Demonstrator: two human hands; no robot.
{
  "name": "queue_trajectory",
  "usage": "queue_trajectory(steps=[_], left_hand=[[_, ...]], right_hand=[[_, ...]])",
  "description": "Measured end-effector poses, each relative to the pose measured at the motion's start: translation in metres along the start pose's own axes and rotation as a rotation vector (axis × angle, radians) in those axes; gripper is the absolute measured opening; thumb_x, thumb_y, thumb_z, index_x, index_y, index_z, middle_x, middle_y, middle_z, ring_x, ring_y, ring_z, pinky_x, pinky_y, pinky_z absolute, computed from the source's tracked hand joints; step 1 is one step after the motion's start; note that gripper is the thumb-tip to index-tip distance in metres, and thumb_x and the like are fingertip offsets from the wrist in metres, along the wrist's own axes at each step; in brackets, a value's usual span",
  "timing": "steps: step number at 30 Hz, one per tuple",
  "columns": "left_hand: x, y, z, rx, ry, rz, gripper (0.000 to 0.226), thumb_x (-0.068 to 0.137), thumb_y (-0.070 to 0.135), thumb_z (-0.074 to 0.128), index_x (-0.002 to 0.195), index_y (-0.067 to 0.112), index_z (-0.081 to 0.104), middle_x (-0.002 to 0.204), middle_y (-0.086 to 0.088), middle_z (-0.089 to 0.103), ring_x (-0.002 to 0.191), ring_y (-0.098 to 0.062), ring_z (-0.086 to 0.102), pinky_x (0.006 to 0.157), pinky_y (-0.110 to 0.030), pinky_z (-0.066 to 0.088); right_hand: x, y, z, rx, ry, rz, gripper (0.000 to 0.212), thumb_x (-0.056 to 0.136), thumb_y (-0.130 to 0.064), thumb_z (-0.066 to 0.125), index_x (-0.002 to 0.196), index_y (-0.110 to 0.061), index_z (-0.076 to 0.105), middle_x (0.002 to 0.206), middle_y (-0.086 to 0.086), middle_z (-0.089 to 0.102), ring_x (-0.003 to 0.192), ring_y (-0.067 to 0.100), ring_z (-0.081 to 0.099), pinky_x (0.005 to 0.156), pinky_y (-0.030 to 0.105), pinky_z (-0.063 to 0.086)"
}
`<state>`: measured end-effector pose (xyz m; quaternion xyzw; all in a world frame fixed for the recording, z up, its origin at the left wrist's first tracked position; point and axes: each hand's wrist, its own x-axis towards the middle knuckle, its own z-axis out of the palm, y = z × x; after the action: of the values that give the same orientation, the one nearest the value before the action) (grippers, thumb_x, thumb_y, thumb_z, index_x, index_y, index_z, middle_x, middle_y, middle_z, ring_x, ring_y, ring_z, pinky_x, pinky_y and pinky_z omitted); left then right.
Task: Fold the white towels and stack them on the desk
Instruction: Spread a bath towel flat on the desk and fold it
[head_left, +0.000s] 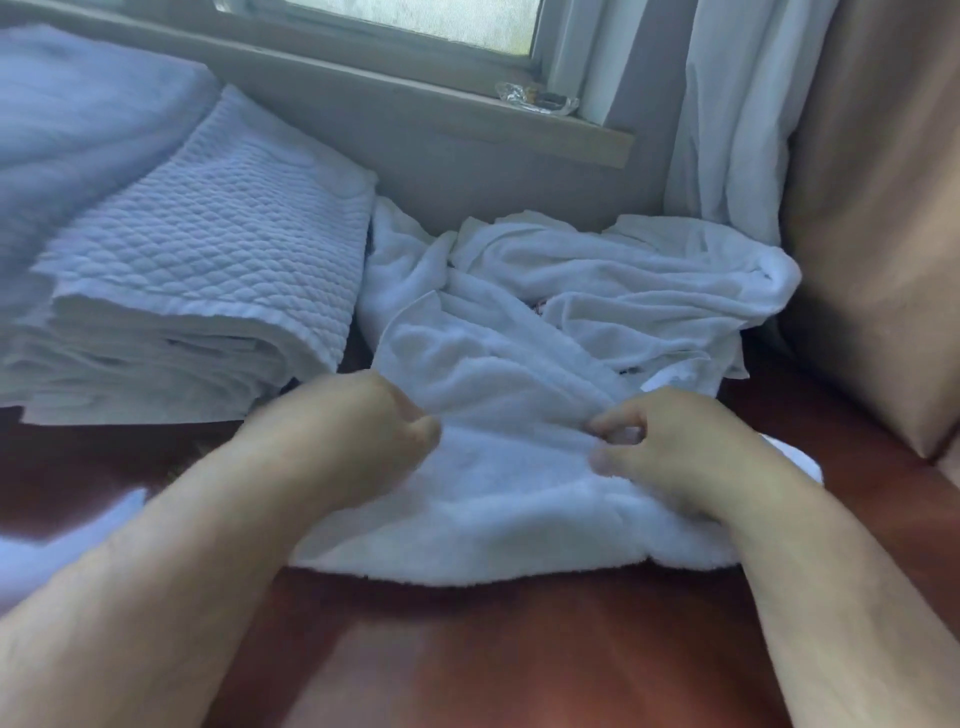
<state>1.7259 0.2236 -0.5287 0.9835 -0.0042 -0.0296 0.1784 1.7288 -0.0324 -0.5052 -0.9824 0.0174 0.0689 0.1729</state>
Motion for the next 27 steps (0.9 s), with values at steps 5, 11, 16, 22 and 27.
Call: queue_trajectory(steps=[5, 11, 16, 22, 27], left_hand=[[-0.003, 0.007, 0.013, -0.018, 0.151, 0.315, 0.057, 0.08, 0.068, 0.066, 0.132, 0.05, 0.05, 0.144, 0.018, 0.033, 0.134, -0.013, 0.037, 0.11, -0.037, 0.035], [0.002, 0.008, 0.022, 0.085, 0.018, 0.264, 0.076, 0.082, 0.084, 0.023, 0.15, 0.051, 0.025, 0.164, 0.021, 0.014, 0.146, -0.021, 0.026, 0.112, -0.041, 0.031], [-0.004, 0.026, 0.034, 0.157, 0.089, 0.16, 0.102, 0.067, 0.092, -0.004, 0.146, 0.039, 0.032, 0.153, 0.007, 0.036, 0.137, -0.025, 0.033, 0.103, -0.048, 0.033], [-0.001, 0.027, 0.041, 0.137, -0.021, 0.169, 0.096, 0.073, 0.09, 0.026, 0.153, 0.037, 0.014, 0.163, -0.001, 0.011, 0.15, -0.026, 0.009, 0.119, -0.053, 0.014], [0.001, 0.028, 0.044, 0.089, -0.057, 0.45, 0.071, 0.091, 0.069, 0.038, 0.151, 0.054, 0.004, 0.167, 0.007, -0.017, 0.154, -0.015, -0.002, 0.121, -0.042, 0.008]], right_hand=[[-0.014, -0.014, 0.004, -0.145, 0.059, 0.016, 0.056, 0.076, -0.065, 0.074, 0.126, -0.041, 0.064, 0.128, -0.015, 0.062, 0.127, 0.014, 0.052, 0.106, 0.037, 0.036], [-0.012, -0.016, 0.004, 0.106, 0.147, 0.069, 0.026, 0.095, -0.02, 0.052, 0.083, -0.037, 0.067, 0.078, -0.003, 0.071, 0.074, 0.023, 0.067, 0.077, 0.041, 0.057], [-0.012, -0.004, -0.005, 0.036, 0.235, 0.119, 0.048, 0.09, -0.011, 0.044, 0.124, -0.037, 0.067, 0.116, -0.003, 0.071, 0.112, 0.023, 0.062, 0.092, 0.034, 0.048], [-0.034, 0.01, -0.028, -0.142, 0.009, 0.25, 0.041, 0.088, -0.003, 0.046, 0.086, -0.042, 0.062, 0.093, -0.004, 0.068, 0.058, 0.015, 0.064, 0.064, 0.033, 0.057], [-0.04, 0.026, -0.048, -0.255, -0.091, 0.356, 0.038, 0.094, 0.001, 0.053, 0.12, -0.019, 0.072, 0.077, 0.003, 0.071, 0.054, 0.013, 0.06, 0.056, 0.028, 0.055]])
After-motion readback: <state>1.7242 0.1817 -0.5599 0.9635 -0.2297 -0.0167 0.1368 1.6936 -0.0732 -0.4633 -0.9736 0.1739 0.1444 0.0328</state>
